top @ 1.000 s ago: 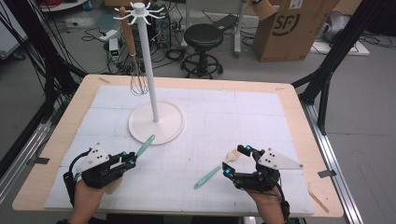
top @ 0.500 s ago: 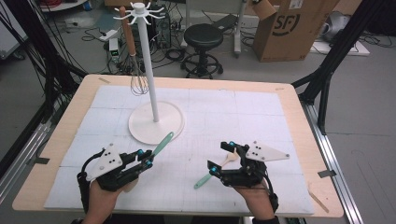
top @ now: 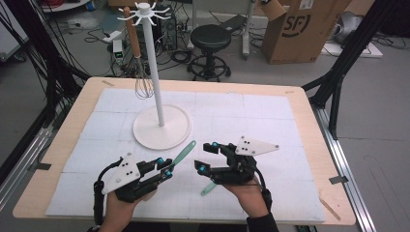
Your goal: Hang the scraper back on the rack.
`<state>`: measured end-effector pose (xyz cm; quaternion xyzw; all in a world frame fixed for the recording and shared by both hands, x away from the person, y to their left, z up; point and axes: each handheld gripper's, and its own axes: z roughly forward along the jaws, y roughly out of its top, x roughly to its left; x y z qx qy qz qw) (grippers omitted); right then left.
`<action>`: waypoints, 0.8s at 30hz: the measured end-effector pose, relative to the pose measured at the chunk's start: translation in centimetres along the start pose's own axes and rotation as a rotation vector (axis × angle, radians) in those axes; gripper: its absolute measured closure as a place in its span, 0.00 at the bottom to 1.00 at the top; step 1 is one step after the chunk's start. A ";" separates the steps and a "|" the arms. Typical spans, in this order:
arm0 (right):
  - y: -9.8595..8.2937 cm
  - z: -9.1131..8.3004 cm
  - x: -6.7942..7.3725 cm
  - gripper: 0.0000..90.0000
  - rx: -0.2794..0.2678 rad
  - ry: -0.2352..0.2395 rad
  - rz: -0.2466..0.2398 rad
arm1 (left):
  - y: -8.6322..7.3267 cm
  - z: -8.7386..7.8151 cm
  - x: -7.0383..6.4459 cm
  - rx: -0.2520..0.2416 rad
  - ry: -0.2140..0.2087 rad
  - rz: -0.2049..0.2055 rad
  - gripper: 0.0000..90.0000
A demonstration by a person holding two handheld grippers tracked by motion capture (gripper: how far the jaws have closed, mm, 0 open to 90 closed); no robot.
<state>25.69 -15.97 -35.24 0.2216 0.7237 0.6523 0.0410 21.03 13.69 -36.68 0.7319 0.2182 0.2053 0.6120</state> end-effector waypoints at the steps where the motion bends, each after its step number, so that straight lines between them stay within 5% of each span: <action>1: 0.1 0.1 0.0 0.41 0.000 0.004 -0.001 | 0.1 0.0 -0.1 -0.004 -0.003 0.000 0.88; 10: 0.8 0.9 0.5 0.50 -0.010 0.065 0.011 | 0.3 0.6 -1.1 -0.010 -0.026 0.023 0.88; 17: 0.8 0.7 0.3 0.61 -0.048 0.130 0.068 | 0.3 0.7 -1.4 -0.027 -0.032 0.027 0.88; 24: 0.9 0.4 0.5 0.85 -0.078 0.138 0.064 | 0.4 0.8 -1.7 -0.032 -0.041 0.029 0.88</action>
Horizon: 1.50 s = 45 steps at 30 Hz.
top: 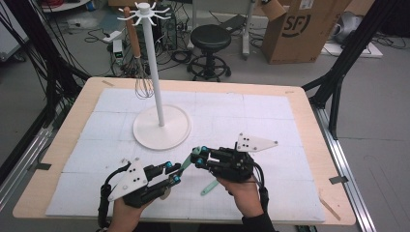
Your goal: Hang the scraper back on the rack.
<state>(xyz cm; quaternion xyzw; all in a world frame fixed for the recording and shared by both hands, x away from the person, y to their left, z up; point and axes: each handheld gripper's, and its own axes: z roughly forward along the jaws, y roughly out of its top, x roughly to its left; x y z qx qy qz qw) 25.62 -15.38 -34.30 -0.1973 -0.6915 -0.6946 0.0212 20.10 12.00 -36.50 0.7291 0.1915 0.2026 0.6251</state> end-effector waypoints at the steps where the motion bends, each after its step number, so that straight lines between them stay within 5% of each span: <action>1: 0.0 0.0 0.1 0.86 0.000 0.002 0.001 | 0.0 0.0 0.0 -0.001 -0.003 -0.001 0.88; 4: 0.3 0.1 0.7 0.89 0.006 -0.002 -0.028 | 0.0 -0.1 -0.1 -0.013 -0.008 -0.001 0.89; 6: 0.4 0.0 0.9 0.91 0.003 0.002 -0.041 | 0.1 -0.4 0.0 -0.043 -0.015 -0.004 1.00; 10: 0.9 -0.1 1.3 0.92 0.016 0.001 -0.062 | 0.1 -0.6 0.2 -0.054 -0.060 -0.007 0.99; 15: 1.7 -0.3 1.6 0.91 0.059 0.017 -0.097 | 0.4 -1.0 1.1 -0.062 -0.111 -0.055 0.70; 18: 2.2 -0.2 1.8 0.91 0.080 0.061 -0.135 | 0.5 -1.2 2.0 -0.044 -0.175 -0.112 0.61; 21: 2.7 -0.1 2.0 0.91 0.100 0.089 -0.170 | 0.6 -1.3 2.4 -0.028 -0.216 -0.121 0.60; 26: 3.5 0.9 2.2 0.91 0.108 0.192 -0.193 | 0.8 -1.3 2.6 -0.029 -0.298 -0.124 0.64; 29: 3.6 1.5 2.1 0.91 0.087 0.203 -0.188 | 0.9 -1.1 2.8 -0.029 -0.330 -0.132 0.69; 37: 3.7 2.4 2.0 0.91 0.050 0.218 -0.181 | 0.8 -0.9 3.3 -0.035 -0.343 -0.149 0.82; 43: 3.6 2.6 1.9 0.91 0.049 0.214 -0.172 | 0.7 -0.7 3.3 -0.034 -0.344 -0.123 0.93; 45: 3.5 2.6 1.9 0.77 0.042 0.198 -0.169 | 0.7 -0.8 3.4 -0.034 -0.331 -0.122 0.94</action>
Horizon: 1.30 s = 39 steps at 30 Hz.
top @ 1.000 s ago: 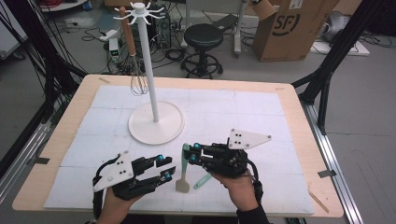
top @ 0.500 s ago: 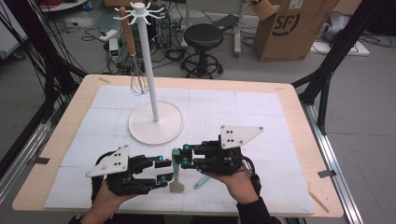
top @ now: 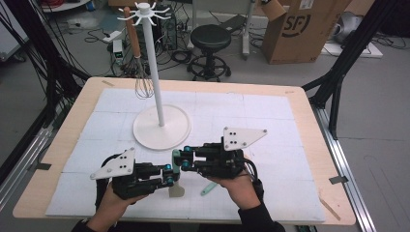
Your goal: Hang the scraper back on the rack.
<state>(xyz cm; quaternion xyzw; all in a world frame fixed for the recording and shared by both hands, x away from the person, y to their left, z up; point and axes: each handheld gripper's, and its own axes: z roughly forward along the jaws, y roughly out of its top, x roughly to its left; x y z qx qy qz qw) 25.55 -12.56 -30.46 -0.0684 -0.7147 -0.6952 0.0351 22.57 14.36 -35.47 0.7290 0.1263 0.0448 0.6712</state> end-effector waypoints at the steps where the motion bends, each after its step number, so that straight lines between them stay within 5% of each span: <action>1: 0.0 -0.1 0.0 0.61 -0.011 -0.020 0.006 | 0.0 -0.1 0.1 -0.001 0.009 0.004 0.94; 6: -0.2 -2.5 0.3 0.48 -0.048 -0.176 -0.024 | 0.3 -0.8 0.6 -0.008 0.030 -0.003 0.94; 11: -1.5 -5.5 0.5 0.38 -0.027 -0.340 -0.032 | 1.1 -1.8 1.8 -0.031 0.061 -0.007 0.94; 16: -3.5 -8.5 0.3 0.37 -0.007 -0.433 -0.004 | 3.5 -2.8 3.6 -0.050 0.078 -0.001 0.94; 21: -3.8 -9.5 0.4 0.32 -0.009 -0.466 -0.015 | 5.9 -3.6 5.2 -0.060 0.103 0.009 0.94; 22: -3.9 -9.9 0.5 0.26 0.005 -0.513 -0.024 | 6.9 -3.9 6.0 -0.072 0.114 0.003 0.94; 28: -4.4 -10.6 0.6 0.21 0.045 -0.593 -0.039 | 9.2 -4.5 7.8 -0.069 0.139 0.000 0.94; 39: -5.4 -11.3 0.4 0.21 0.051 -0.605 -0.023 | 13.8 -5.3 11.2 -0.079 0.143 0.003 0.94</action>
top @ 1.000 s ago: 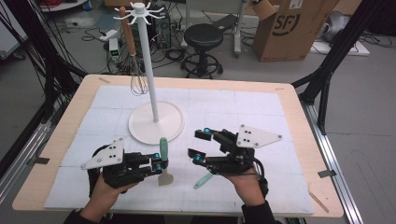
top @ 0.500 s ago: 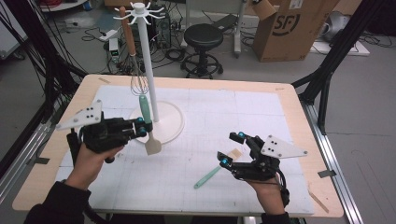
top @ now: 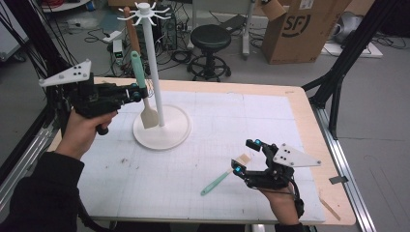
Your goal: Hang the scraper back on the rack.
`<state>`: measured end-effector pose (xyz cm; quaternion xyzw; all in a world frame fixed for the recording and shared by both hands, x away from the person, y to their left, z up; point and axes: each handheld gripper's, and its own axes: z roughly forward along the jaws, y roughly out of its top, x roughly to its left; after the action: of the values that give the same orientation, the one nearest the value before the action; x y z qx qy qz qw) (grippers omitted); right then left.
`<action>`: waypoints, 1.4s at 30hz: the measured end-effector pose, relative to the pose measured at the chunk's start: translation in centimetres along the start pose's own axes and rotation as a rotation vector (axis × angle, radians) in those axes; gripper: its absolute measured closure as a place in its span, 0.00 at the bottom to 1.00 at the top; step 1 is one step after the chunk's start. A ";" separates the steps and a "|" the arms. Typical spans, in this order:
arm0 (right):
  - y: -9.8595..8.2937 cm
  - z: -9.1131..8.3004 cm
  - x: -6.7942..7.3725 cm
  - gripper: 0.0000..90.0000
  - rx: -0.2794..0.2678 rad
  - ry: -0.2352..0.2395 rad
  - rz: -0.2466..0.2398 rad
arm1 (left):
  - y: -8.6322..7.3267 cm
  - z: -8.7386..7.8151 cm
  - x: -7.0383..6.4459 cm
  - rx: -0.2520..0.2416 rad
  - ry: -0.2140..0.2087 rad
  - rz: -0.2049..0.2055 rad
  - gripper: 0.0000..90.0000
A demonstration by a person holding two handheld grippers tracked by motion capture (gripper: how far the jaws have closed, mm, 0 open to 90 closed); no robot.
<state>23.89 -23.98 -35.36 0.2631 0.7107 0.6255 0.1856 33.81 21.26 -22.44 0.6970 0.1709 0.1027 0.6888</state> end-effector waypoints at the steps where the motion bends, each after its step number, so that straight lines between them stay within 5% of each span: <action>1: 0.0 0.0 0.0 0.21 -0.002 0.001 0.001 | 0.2 0.0 0.2 -0.003 0.001 -0.003 0.94; 16: 0.2 0.4 0.2 0.21 0.011 0.016 -0.004 | 2.5 0.9 4.0 -0.017 -0.009 -0.054 0.94; 42: 0.2 0.2 0.7 0.21 0.004 0.034 -0.009 | 2.0 2.0 5.8 -0.007 -0.003 -0.110 0.94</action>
<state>23.48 -23.42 -35.17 0.2495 0.7161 0.6277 0.1758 40.05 21.63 -21.05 0.6843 0.2077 0.0642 0.6960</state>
